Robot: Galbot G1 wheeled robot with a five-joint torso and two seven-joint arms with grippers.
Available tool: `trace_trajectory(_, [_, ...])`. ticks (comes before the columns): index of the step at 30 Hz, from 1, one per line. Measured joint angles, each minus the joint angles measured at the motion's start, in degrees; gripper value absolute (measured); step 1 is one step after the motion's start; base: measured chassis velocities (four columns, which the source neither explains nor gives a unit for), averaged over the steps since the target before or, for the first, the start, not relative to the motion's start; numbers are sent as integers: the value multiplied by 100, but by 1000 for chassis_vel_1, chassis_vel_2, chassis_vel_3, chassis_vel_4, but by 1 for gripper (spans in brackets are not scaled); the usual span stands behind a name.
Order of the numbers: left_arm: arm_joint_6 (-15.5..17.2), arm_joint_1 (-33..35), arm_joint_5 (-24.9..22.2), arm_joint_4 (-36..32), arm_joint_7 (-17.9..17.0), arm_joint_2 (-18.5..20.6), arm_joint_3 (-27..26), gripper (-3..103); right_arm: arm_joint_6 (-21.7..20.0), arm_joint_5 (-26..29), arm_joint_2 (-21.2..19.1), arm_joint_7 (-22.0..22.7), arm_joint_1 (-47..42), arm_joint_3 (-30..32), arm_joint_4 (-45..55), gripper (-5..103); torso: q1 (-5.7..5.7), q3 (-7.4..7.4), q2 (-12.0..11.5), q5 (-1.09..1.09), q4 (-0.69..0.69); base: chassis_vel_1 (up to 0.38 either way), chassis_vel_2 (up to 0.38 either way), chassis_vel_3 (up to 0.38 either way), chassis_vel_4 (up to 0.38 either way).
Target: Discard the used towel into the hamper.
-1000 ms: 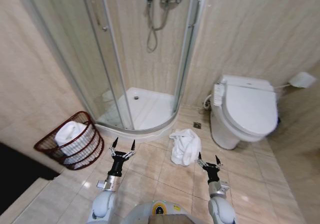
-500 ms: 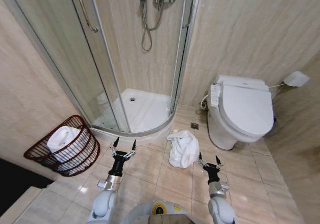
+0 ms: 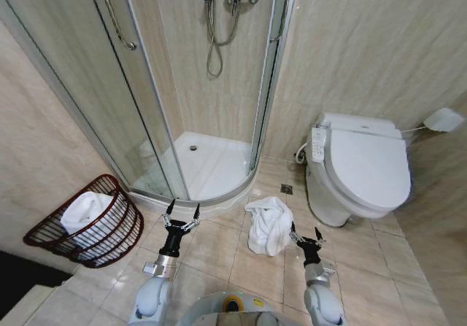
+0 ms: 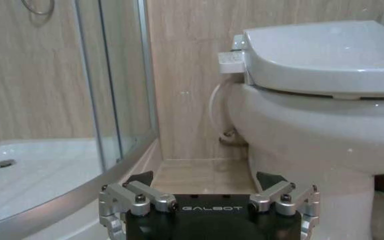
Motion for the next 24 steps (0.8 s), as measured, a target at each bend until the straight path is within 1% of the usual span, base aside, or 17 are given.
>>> trace_trajectory(3, [86,34,-1,-26,-67,10,2,100,23,-26,-12,3,20,13,-33,100,1,0,0,1,0,-58,48,46,-50])
trace_trajectory(4, [194,79,5,-65,-159,20,4,100,1,-3,-66,3,53,24,-91,100,1,1,1,1,0,0,0,0,0])
trace_trajectory(5, [293,136,32,-147,-260,70,-25,100,-288,341,-244,-28,238,35,-311,100,0,1,3,1,0,0,0,0,0])
trace_trajectory(6, [351,173,32,-218,-274,96,-56,100,-416,492,-322,-59,334,61,-416,100,0,1,3,1,0,0,0,0,0])
trace_trajectory(7, [351,173,32,-218,-274,96,-56,100,-416,492,-322,-59,334,61,-416,100,0,1,3,1,0,0,0,0,0])
trace_trajectory(10, [596,343,30,-512,-337,188,-155,100,-962,1051,-590,-204,695,129,-762,100,0,1,4,1,1,0,0,0,0])
trace_trajectory(12, [745,425,37,-641,-433,231,-216,100,-1196,1336,-770,-305,934,148,-1056,100,0,1,4,1,1,0,0,0,0])
trace_trajectory(13, [745,425,37,-641,-433,231,-216,100,-1196,1336,-770,-305,934,148,-1056,100,0,1,4,1,1,0,0,0,0])
trace_trajectory(15, [900,491,55,-749,-606,260,-264,100,-1320,1526,-923,-518,1169,178,-1326,100,0,2,4,2,1,0,0,0,0])
trace_trajectory(17, [1035,554,116,-845,-808,258,-309,100,-1499,1788,-1088,-938,1331,178,-1494,100,1,2,4,0,0,0,0,0,0])
trace_trajectory(18, [1035,554,116,-845,-808,258,-309,100,-1499,1788,-1088,-938,1331,178,-1494,100,1,2,4,0,0,0,0,0,0])
trace_trajectory(19, [1088,595,170,-901,-901,237,-333,100,-1636,1913,-1199,-1304,1431,174,-1594,100,1,2,4,1,1,0,0,0,0])
trace_trajectory(20, [1088,595,170,-901,-901,237,-333,100,-1636,1913,-1199,-1304,1431,174,-1594,100,1,2,4,1,1,0,0,0,0])
trace_trajectory(22, [1185,683,267,-1020,-991,185,-357,100,-1852,1961,-1325,-1731,1613,174,-1784,100,1,2,5,0,1,0,0,0,0])
trace_trajectory(24, [1306,777,355,-1152,-1051,111,-352,100,-2047,2001,-1410,-1889,1782,145,-1964,100,1,2,5,1,1,0,0,0,0])
